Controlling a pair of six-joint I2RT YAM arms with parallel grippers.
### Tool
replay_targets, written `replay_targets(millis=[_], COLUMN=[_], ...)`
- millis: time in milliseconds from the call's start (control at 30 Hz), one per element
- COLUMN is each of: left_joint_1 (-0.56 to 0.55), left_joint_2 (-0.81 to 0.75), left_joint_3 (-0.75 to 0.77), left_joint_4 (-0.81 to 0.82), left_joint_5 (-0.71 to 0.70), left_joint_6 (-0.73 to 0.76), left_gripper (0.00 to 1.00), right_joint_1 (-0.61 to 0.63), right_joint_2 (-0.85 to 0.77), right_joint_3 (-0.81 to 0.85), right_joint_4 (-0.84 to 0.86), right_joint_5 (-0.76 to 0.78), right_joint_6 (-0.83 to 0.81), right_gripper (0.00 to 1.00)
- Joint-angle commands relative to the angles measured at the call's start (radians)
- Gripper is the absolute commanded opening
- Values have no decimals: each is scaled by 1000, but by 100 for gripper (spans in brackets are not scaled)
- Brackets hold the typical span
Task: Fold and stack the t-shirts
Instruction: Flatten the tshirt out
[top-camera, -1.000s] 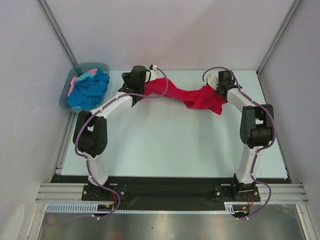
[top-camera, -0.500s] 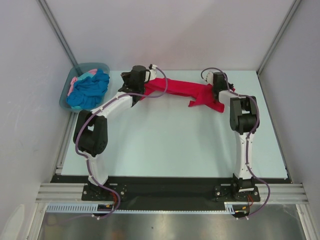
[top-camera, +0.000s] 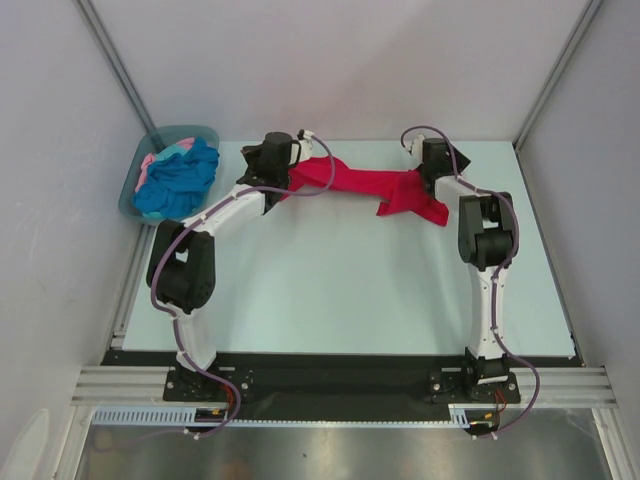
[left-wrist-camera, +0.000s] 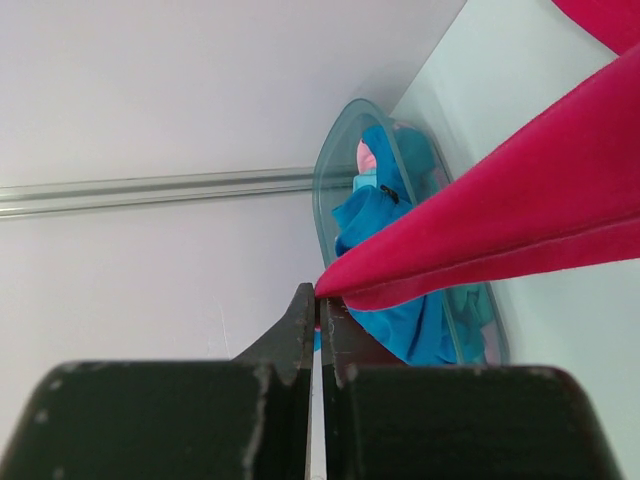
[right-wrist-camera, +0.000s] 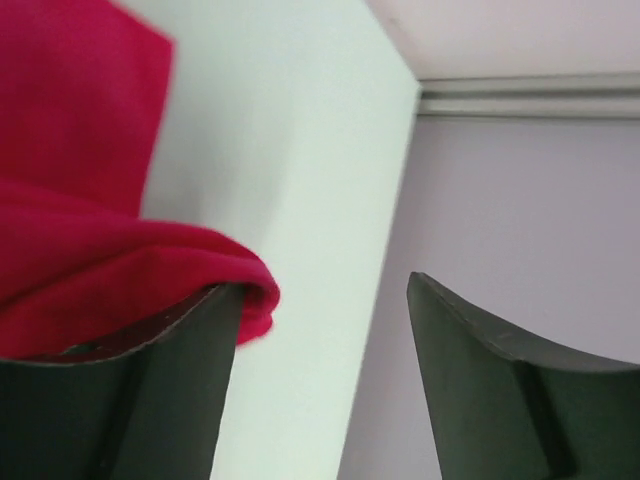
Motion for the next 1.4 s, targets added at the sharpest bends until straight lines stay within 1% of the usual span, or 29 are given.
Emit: replay_targets(millis=[0, 67, 100, 133, 233, 333, 400, 500, 700, 933, 1033, 1133, 1167, 1300, 1367], left_joint_1=[1, 0, -2, 0, 0, 0, 0, -2, 0, 0, 0, 0, 0, 1, 1], left_joint_2=[-12, -14, -10, -12, -7, -6, -4, 0, 3, 16, 23, 28, 28, 32, 36], left_joint_3=[-16, -20, -20, -20, -19, -13, -11, -5, 9, 27, 36, 36, 36, 43, 49], left_joint_4=[21, 19, 19, 19, 24, 25, 25, 25, 25, 25, 25, 25, 25, 25, 27], left_joint_5=[-35, -35, -32, -34, -31, -31, -31, -28, -25, -28, -29, -32, -32, -32, -31], left_joint_6=[-5, -2, -2, -1, 8, 11, 10, 11, 19, 18, 18, 16, 16, 21, 21], left_gripper=[0, 0, 0, 0, 0, 0, 0, 0, 0, 0, 0, 0, 0, 0, 0], right_joint_1=[24, 41, 56, 70, 122, 174, 194, 222, 248, 249, 249, 249, 248, 252, 254], right_joint_2=[-168, -257, -288, -351, -454, -506, -531, -520, -433, -325, -292, -276, -272, -278, -284], right_joint_3=[-31, -74, -130, -159, -279, -350, -362, -384, -387, -309, -278, -249, -246, -238, -224], right_joint_4=[-241, -293, -327, -347, -361, -376, -411, -422, -350, -309, -287, -287, -290, -296, -324], right_joint_5=[-124, -206, -232, -291, -359, -416, -444, -473, -432, -405, -389, -381, -384, -375, -375], right_joint_6=[150, 173, 179, 179, 161, 142, 150, 156, 161, 178, 181, 191, 193, 190, 190], right_gripper=[75, 78, 80, 80, 81, 81, 81, 81, 79, 79, 77, 61, 45, 0, 0])
